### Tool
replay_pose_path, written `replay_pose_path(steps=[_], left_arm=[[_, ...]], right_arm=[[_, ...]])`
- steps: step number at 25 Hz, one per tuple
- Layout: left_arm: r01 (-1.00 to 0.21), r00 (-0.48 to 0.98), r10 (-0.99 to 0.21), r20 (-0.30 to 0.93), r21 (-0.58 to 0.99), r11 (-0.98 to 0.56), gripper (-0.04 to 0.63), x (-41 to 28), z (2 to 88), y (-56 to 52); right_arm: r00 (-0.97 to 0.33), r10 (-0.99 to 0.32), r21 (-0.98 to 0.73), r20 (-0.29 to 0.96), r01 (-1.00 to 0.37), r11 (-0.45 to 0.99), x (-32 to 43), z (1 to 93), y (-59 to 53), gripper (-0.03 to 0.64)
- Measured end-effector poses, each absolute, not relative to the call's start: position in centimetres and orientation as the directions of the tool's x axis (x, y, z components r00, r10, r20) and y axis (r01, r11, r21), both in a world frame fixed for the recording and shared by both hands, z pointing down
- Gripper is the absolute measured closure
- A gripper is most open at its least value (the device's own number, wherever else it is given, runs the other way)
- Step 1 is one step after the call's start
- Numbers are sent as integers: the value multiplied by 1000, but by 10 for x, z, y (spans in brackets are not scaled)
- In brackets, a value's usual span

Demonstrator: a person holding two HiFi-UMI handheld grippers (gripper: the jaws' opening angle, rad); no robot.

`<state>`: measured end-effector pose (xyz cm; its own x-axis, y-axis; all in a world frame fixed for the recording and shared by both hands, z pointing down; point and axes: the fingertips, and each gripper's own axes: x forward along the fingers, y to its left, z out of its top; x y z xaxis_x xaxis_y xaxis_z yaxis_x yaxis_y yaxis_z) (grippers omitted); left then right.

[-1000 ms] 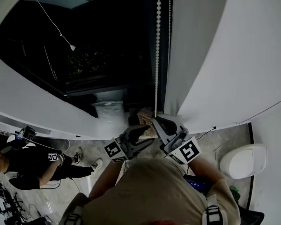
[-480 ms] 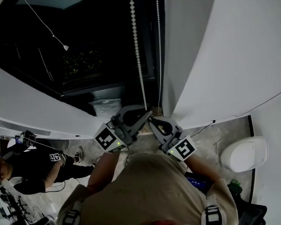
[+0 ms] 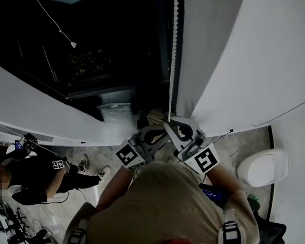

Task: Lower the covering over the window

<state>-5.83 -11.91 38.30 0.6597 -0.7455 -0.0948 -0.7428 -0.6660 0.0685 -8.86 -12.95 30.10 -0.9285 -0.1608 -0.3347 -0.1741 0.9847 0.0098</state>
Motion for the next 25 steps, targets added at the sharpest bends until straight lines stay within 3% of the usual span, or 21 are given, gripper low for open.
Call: replay_pose_path(steps=[3, 5, 6, 9, 13, 15, 21, 23, 25], left_arm=[[-725, 674, -732, -100, 100, -681, 570, -56, 378, -108], [-688, 687, -706, -171, 160, -708, 384, -68, 373, -103], [-687, 676, -709, -203, 177, -705, 378, -79, 367, -105], [-730, 631, -740, -230, 144, -668, 379, -102, 338, -115], [-730, 647, -726, -234, 85, -678, 396, -79, 294, -133], [-728, 658, -722, -217, 65, -683, 567, -69, 289, -139], [-782, 611, -767, -196, -3, -623, 571, -75, 295, -136], [-805, 589, -790, -169, -30, -593, 572, -83, 300, -135], [-817, 576, -802, -160, -77, -571, 572, -94, 303, -139]], right_arm=[[-925, -170, -11, -339, -177, 984, -82, 303, -126, 602], [-933, -173, -30, -315, -172, 985, -76, 314, -132, 603], [-944, -168, -32, -283, -166, 986, -78, 326, -135, 603], [-975, -136, -65, -178, -126, 990, -91, 364, -127, 603], [-979, -103, -64, -177, -93, 994, -93, 363, -112, 603], [-978, -102, -72, -184, -90, 993, -92, 361, -109, 603], [-984, -110, -121, -142, -93, 988, -70, 363, -111, 598], [-982, -84, -102, -171, -67, 992, -62, 344, -114, 499], [-965, -83, -73, -251, -66, 995, -60, 324, -129, 485]])
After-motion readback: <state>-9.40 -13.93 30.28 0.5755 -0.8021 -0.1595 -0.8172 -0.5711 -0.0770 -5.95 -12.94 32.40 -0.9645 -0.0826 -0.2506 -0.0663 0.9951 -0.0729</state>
